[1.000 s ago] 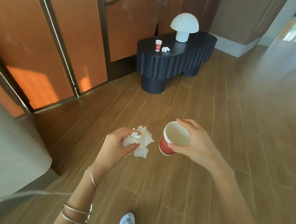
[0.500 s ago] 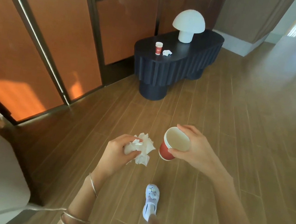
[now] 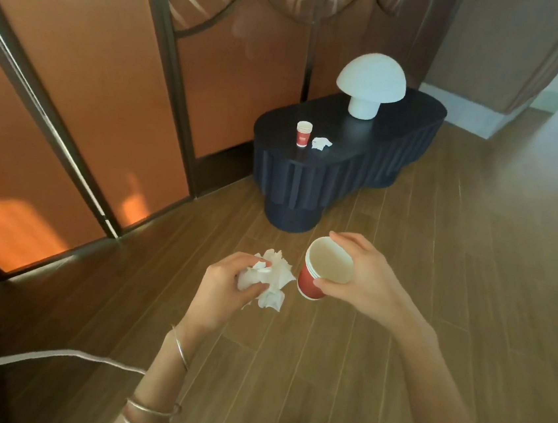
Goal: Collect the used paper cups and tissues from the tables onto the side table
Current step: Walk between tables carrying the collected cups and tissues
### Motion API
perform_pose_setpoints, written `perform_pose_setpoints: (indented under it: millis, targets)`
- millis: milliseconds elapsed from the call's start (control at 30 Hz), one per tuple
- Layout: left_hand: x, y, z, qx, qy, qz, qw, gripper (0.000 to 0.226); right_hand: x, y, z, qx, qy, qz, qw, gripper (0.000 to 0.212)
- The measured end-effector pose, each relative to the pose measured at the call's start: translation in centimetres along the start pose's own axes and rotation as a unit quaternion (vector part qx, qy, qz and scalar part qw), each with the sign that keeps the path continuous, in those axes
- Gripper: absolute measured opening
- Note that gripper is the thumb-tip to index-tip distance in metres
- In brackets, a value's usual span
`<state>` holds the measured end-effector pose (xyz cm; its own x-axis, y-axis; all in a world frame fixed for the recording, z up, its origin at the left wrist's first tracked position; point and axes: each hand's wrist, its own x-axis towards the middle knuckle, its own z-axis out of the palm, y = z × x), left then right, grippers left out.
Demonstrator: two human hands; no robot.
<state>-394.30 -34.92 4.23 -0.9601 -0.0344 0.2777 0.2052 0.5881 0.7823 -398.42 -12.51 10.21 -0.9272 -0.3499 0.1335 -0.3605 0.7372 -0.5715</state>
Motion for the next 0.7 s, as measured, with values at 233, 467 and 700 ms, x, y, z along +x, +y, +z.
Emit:
perform_pose_setpoints:
  millis: [233,467,700]
  targets:
    - [9.2,-4.5,2.5,0.002,-0.02,-0.035,0.999,0.028,9.6,4.7,1.0,0.007,-0.031,0.025,0.999,0.081]
    - [23.8,-8.8,4.1,-0.001,-0.029,-0.017,0.999,0.028,23.3,8.3,0.9,-0.009,-0.017,0.046,0.999,0.081]
    - [39.4,-12.2,3.7,0.031,-0.039,0.015,0.999,0.03,37.5,10.4,-0.5,-0.02,0.024,0.055,0.998,0.08]
